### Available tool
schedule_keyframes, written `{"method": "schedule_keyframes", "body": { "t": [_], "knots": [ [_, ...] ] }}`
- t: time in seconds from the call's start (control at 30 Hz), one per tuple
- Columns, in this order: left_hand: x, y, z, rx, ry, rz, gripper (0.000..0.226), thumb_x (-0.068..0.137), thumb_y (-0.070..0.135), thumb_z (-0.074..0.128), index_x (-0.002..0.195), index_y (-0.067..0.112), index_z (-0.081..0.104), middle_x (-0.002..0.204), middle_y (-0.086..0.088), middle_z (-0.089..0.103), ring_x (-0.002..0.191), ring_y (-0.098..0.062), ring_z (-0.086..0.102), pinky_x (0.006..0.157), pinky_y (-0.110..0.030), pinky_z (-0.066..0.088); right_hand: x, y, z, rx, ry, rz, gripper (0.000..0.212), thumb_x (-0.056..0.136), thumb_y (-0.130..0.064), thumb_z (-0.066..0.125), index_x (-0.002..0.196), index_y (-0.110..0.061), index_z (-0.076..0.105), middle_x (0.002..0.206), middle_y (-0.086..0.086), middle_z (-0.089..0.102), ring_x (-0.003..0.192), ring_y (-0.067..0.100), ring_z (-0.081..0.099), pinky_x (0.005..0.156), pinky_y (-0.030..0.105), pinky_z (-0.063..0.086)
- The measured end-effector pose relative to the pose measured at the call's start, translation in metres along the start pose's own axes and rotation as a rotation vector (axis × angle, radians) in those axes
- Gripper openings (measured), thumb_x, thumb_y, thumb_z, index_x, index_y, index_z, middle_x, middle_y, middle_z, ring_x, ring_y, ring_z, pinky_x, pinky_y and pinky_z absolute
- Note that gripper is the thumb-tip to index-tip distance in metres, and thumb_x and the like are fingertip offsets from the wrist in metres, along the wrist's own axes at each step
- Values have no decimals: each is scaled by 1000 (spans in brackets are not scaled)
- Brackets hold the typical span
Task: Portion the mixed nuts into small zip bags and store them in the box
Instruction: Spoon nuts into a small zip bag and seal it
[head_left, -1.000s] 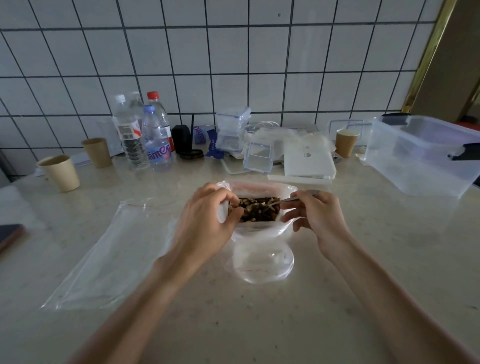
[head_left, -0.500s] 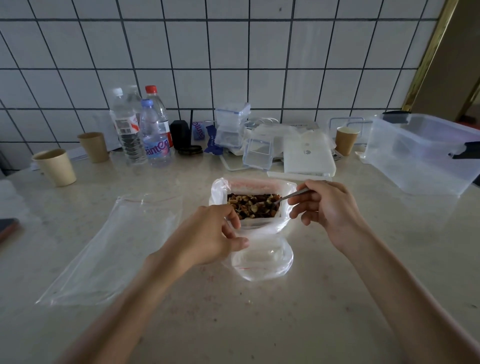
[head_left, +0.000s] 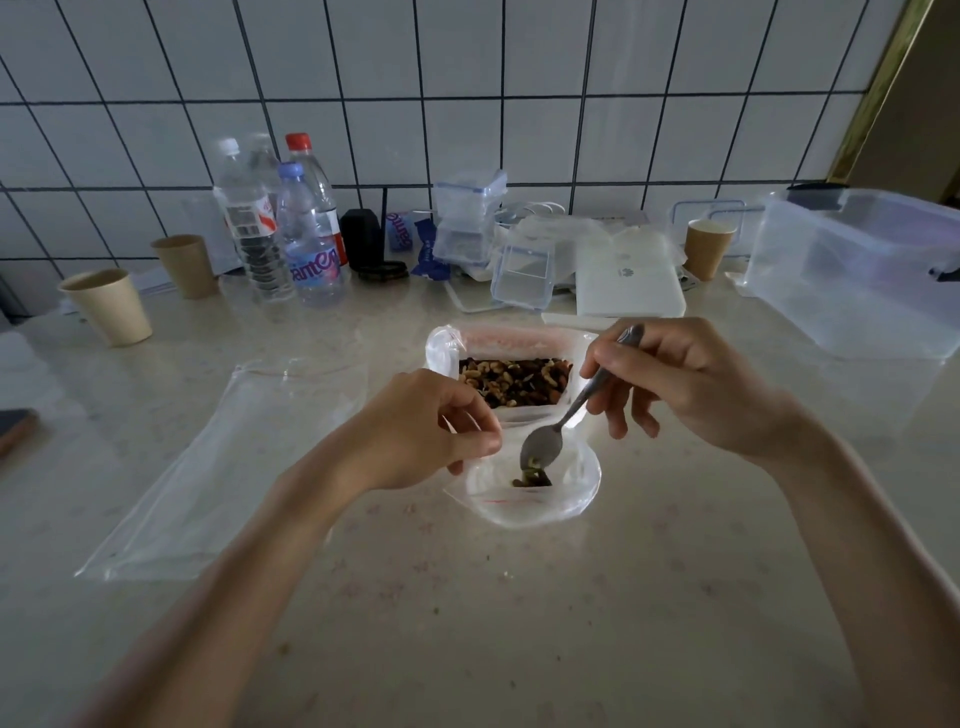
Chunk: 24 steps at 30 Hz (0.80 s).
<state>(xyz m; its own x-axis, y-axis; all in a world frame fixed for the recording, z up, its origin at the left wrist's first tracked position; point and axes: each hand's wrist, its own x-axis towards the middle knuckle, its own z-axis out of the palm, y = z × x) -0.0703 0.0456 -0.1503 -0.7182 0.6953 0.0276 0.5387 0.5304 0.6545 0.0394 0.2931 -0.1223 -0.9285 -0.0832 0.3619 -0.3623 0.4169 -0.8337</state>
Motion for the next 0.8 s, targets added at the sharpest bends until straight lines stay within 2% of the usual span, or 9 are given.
{"method": "schedule_keyframes", "body": {
  "t": [0.13,0.27,0.33,0.4,0.47,0.57,0.63,0.73,0.8],
  "knots": [
    [-1,3,-3,41,4,24,3,93,36,76,90,35,76,65,23,71,56,3,67,54,-5,44,-1,-3,-5,13,36,-77,26,105,-16,50,95,-1,69,79,17,72,60,34,68,43,34,46],
    [-2,1,-3,31,35,14,8,92,42,76,89,35,76,72,22,73,62,-2,72,65,-18,47,3,5,2,117,227,68,27,107,-9,50,92,4,68,73,16,71,55,30,64,44,33,42],
    [-2,-1,-5,24,68,-6,15,91,49,74,88,34,75,74,21,74,59,-1,70,61,-16,47,4,10,5,205,331,151,27,106,-10,52,95,7,69,73,17,71,55,28,63,44,32,41],
    [1,-4,-6,23,155,-52,23,91,55,71,85,33,73,71,16,74,59,-1,69,56,-15,45,6,14,6,292,420,220,26,105,-13,54,97,5,71,75,18,72,57,28,64,44,31,42],
    [6,-11,-4,52,308,-120,30,92,59,66,85,30,67,70,9,73,65,-5,70,55,-18,43,7,16,7,325,506,275,25,103,-15,55,94,0,72,74,16,73,57,28,65,45,30,43],
    [10,-22,2,190,474,-270,48,92,72,50,96,26,61,90,10,69,86,-13,65,68,-32,48,9,20,7,248,583,315,23,102,-14,55,90,-3,71,70,12,74,56,27,67,43,30,44],
    [13,-28,7,232,461,-315,60,91,80,40,105,25,62,99,10,69,96,-17,65,80,-38,52,10,21,8,139,601,311,24,102,-13,54,87,-4,70,68,10,74,54,26,68,42,30,44],
    [16,-31,13,190,399,-294,55,92,78,44,86,28,66,86,13,70,88,-14,67,74,-34,49,10,22,13,-73,582,282,25,100,-13,53,82,-6,69,67,6,75,52,23,70,40,32,46],
    [18,-30,14,131,403,-278,43,91,71,56,86,29,66,83,14,71,84,-9,67,68,-30,48,10,22,19,-168,553,264,25,100,-13,52,80,-6,67,66,3,75,51,21,70,39,33,47]
  ]
}}
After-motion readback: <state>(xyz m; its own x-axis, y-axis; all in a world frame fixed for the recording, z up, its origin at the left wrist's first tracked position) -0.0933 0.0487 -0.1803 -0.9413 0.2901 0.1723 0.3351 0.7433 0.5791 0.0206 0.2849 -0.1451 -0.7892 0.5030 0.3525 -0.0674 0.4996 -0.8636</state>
